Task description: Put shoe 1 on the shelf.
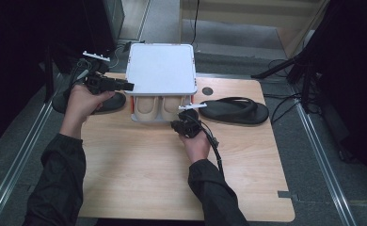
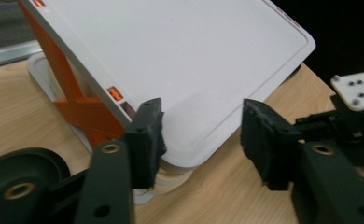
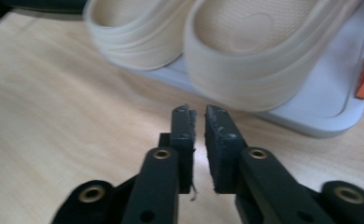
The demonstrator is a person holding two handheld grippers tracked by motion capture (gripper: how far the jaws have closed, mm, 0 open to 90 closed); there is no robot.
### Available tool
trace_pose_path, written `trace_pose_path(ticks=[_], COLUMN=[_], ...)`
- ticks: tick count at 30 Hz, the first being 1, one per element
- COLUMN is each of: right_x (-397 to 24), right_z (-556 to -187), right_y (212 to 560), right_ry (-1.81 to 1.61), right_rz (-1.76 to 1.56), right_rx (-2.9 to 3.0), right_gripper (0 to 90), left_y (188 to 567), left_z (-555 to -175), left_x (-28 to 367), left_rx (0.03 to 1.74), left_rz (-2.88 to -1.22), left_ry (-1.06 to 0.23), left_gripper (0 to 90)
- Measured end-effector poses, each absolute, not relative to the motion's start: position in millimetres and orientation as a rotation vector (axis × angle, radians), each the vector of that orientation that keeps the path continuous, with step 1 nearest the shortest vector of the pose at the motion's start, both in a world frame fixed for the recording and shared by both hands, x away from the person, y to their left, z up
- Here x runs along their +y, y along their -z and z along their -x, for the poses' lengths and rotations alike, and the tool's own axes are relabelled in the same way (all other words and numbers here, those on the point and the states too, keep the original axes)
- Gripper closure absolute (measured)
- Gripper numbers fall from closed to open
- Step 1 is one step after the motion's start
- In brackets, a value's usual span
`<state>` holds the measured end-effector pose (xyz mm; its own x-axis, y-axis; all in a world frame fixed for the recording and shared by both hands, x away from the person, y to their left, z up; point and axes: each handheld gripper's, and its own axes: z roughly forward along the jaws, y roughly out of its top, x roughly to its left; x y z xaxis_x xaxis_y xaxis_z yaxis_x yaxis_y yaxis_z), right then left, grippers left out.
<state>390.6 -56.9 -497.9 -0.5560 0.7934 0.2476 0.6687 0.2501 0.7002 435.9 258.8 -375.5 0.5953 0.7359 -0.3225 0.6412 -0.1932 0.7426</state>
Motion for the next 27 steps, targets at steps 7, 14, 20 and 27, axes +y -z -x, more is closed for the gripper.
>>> trace_pose_path(ticks=[7, 14, 20, 27], right_x=[-71, -80, -91, -107], right_z=[-370, -353, -342, -321], right_y=[494, 487, 484, 480], right_ry=[-1.309, -1.339, -1.388, -1.468], right_rz=[-1.357, -1.284, -1.207, -1.150], right_rx=[2.332, 2.360, 2.417, 2.374], right_gripper=[67.6, 62.1, 57.2, 53.6], left_y=[366, 365, 370, 381], left_z=[-426, -419, -413, -406], left_x=[267, 276, 287, 306], left_rx=[1.108, 1.137, 1.164, 1.238], left_rz=[-1.879, -1.891, -1.881, -1.853], left_ry=[-0.168, -0.196, -0.221, -0.239], left_gripper=[39.5, 38.2, 38.3, 40.6])
